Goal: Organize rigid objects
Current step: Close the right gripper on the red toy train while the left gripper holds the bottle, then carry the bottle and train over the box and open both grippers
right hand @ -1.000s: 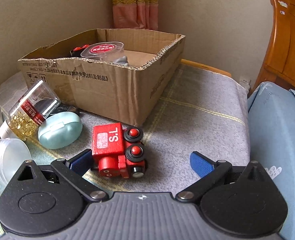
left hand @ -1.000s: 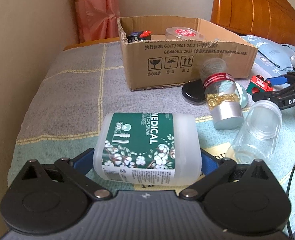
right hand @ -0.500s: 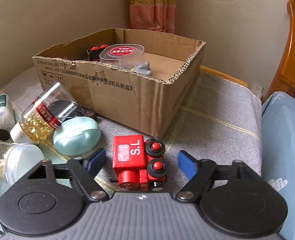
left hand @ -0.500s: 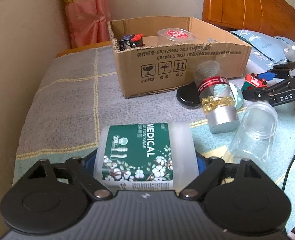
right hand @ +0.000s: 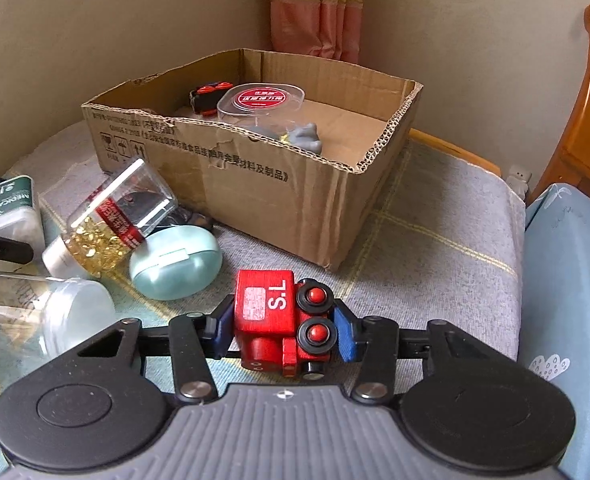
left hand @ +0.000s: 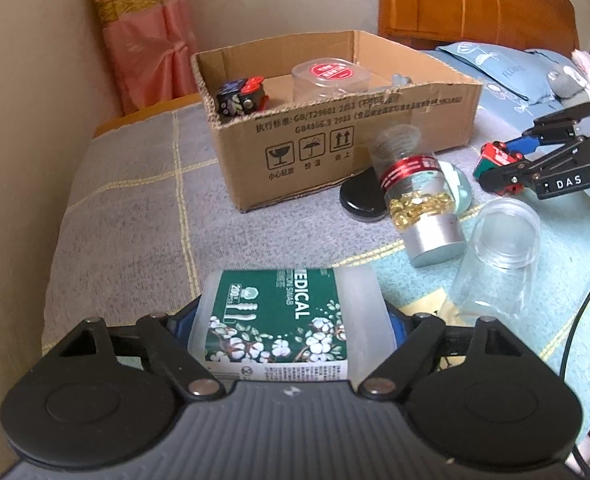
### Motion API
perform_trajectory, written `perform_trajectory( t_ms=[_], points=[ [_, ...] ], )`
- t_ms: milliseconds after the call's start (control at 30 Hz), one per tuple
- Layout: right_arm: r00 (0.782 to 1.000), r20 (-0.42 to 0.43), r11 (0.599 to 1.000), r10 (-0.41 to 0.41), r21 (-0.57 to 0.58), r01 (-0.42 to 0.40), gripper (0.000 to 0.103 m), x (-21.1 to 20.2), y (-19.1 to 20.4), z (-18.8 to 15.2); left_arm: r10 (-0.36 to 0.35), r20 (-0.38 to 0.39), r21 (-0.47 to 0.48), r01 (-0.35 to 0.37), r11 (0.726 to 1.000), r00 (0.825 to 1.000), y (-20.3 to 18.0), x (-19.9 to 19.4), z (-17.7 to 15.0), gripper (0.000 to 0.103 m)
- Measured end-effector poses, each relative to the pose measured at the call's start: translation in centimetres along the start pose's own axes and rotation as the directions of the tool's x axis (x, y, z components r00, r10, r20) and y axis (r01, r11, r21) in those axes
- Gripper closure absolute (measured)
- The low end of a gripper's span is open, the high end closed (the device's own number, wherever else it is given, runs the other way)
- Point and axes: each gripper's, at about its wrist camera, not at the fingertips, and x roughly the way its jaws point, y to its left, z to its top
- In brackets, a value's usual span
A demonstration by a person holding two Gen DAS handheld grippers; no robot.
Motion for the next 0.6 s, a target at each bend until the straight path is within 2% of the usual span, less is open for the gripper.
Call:
perform_trajectory(
  t_ms=[200,367,600],
  points=[
    [1.000,-0.001,0.999,0.007,-0.038,-0.007,0.049,-1.8,0.4,0.3,-0.017,-0.014,0.060,0.018,0.998,1.000,-0.2,-1.0,0.6,0.020],
    [1.000,0.011,0.997,0.017,-0.071,-0.017,0.049,-3.9,0.6,1.1,-0.042,-0.004,0.060,0.042,0.997,0.999,0.0,-2.3,1.7,0.020],
    [0.997,0.058,0.996,0.040,-0.088,-0.035,0.049,-6.8,0.2,3.6,-0.069,0.046,0.081,0.065,0.995,0.997,0.3,-4.0,5.3,0.020]
  ],
)
